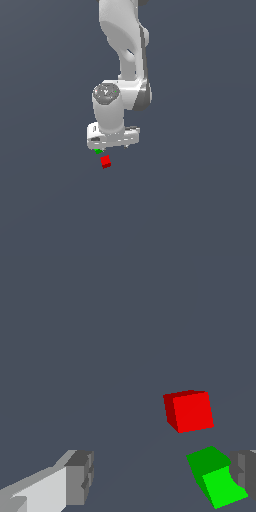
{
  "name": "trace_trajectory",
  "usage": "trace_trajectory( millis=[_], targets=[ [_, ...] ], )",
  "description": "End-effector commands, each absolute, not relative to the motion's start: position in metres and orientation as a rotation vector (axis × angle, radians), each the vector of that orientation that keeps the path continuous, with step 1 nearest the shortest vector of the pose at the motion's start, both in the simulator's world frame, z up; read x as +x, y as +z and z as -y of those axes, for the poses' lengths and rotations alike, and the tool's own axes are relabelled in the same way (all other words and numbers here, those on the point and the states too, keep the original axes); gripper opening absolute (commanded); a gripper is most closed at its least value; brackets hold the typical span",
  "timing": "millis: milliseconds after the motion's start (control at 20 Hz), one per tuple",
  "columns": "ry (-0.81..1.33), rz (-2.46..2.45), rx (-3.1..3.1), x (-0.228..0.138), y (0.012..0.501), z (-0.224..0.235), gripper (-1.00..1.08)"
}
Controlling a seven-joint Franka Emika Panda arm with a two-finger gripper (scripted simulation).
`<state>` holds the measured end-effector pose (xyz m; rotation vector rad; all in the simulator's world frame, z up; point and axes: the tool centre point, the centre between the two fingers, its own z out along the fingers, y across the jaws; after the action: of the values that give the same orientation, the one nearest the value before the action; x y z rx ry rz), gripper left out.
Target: Stack the red cube on top of the green cube.
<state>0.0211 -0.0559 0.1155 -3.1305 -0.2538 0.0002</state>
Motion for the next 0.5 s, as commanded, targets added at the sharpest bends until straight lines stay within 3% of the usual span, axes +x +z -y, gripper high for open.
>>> trace_trajectory(
  millis=[0, 450],
  targets=[
    [0.0, 0.319, -3.124, 0.025, 0.104, 0.069, 1.0],
    [0.0, 0.479, -3.104, 0.039, 0.076, 0.099, 1.0]
  ],
)
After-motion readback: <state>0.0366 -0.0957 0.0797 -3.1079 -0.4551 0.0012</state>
